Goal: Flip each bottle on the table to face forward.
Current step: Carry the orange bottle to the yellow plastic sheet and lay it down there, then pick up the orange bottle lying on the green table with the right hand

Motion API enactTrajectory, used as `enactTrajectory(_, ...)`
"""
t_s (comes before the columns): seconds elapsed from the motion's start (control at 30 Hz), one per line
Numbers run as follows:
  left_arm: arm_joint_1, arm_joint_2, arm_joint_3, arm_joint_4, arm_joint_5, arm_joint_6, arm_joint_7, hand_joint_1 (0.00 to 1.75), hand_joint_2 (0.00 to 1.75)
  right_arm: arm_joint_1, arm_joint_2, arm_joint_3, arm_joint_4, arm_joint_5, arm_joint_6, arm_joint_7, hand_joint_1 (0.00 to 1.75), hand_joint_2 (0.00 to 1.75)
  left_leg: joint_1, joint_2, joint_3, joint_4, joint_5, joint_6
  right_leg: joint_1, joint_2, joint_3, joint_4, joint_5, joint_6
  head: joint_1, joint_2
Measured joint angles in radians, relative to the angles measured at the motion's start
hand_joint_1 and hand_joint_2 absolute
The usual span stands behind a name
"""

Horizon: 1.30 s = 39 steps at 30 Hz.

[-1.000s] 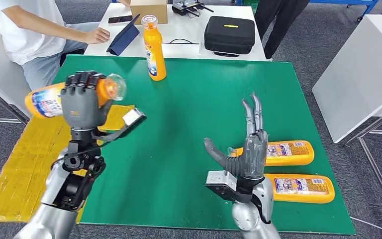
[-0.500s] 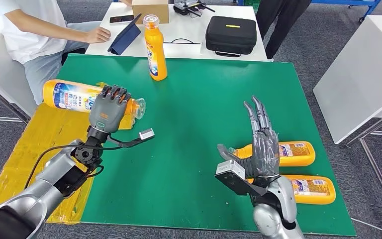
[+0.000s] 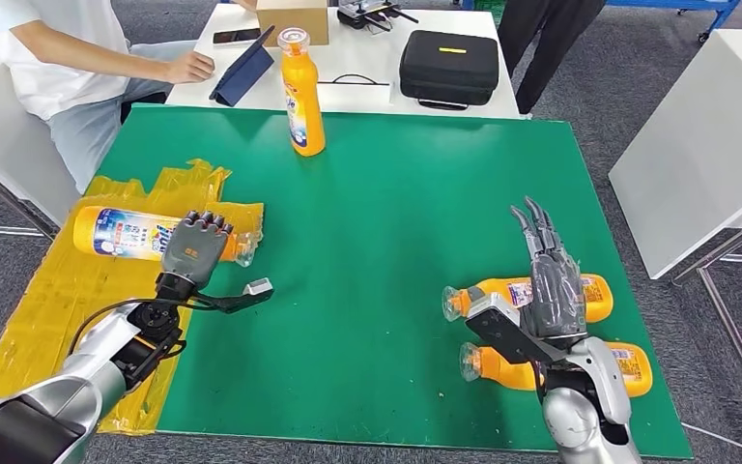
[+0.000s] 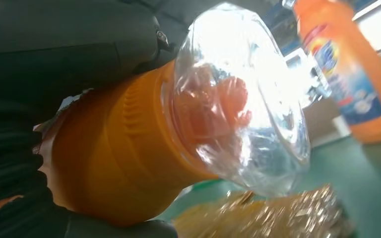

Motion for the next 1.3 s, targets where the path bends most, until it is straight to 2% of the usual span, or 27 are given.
enactTrajectory(0.1,0.004,-0.007,0.025,0.023,0.000,-0.038,0.041,1.71,1.75,-0.001,0.001,-0.003,0.003,0.014,0.006,0.000,0.00,1.75,0.000,0.000,0.000,0.000,0.000,0.000,0.000,0.000,0.000,0.000,0.000,0.000,0.000,0.000)
enactTrajectory(0.13,0.006,-0.009,0.034,0.027,0.001,-0.048,0.051,1.35,1.75,-0.001,0.001,-0.003,0.005,0.018,0.006,0.000,0.00,1.75,0.000,0.000,0.000,0.000,0.000,0.000,0.000,0.000,0.000,0.000,0.000,0.000,0.000,0.000)
enactTrajectory(0.23,0.012,-0.016,0.063,0.039,0.006,-0.066,0.061,0.08,1.75,-0.005,0.003,-0.003,0.010,0.023,0.006,0.001,0.00,1.75,0.000,0.000,0.000,0.000,0.000,0.000,0.000,0.000,0.000,0.000,0.000,0.000,0.000,0.000)
enactTrajectory(0.27,0.014,-0.018,0.073,0.043,0.008,-0.071,0.059,0.00,1.75,-0.007,0.003,-0.003,0.012,0.023,0.006,0.001,0.00,1.75,0.000,0.000,0.000,0.000,0.000,0.000,0.000,0.000,0.000,0.000,0.000,0.000,0.000,0.000)
enactTrajectory(0.57,0.018,-0.041,0.175,0.065,0.047,-0.044,-0.013,0.00,1.75,-0.027,0.008,-0.003,0.037,0.025,0.005,0.002,0.00,1.75,0.000,0.000,0.000,0.000,0.000,0.000,0.000,0.000,0.000,0.000,0.000,0.000,0.000,0.000)
enactTrajectory(0.83,0.018,-0.090,0.340,0.063,0.145,0.030,-0.195,0.00,1.75,-0.036,0.008,-0.016,0.056,0.030,0.005,0.012,0.00,1.75,0.000,-0.001,0.000,0.000,0.000,0.000,0.000,0.000,0.000,0.000,0.000,0.000,0.000,0.000)
enactTrajectory(1.03,0.019,-0.113,0.407,0.058,0.156,0.031,-0.216,0.00,1.75,-0.040,0.008,-0.021,0.063,0.038,0.005,0.016,0.00,1.75,0.000,-0.001,0.000,0.000,0.000,0.000,0.000,0.000,0.000,0.000,0.000,0.000,0.000,0.000)
enactTrajectory(1.1,0.020,-0.120,0.423,0.055,0.176,0.032,-0.246,0.00,1.75,-0.042,0.007,-0.021,0.065,0.052,0.005,0.022,0.00,1.75,0.000,-0.001,0.000,0.000,0.000,0.000,0.000,0.000,0.000,0.000,0.000,0.000,0.000,0.000)
enactTrajectory(1.2,0.030,-0.142,0.468,0.027,0.298,0.017,-0.398,0.00,1.75,-0.046,-0.003,-0.021,0.066,0.106,0.022,0.049,0.00,1.75,0.000,-0.001,0.000,0.000,0.000,0.000,0.000,0.000,0.000,0.000,0.000,0.000,0.000,0.000)
enactTrajectory(1.3,0.057,-0.177,0.522,-0.051,0.524,-0.082,-0.609,0.00,1.75,-0.064,-0.043,-0.021,0.074,0.144,0.094,0.069,0.00,1.75,-0.001,-0.002,0.000,0.000,0.000,0.000,-0.001,-0.001,0.000,0.000,0.000,0.000,0.000,0.000)
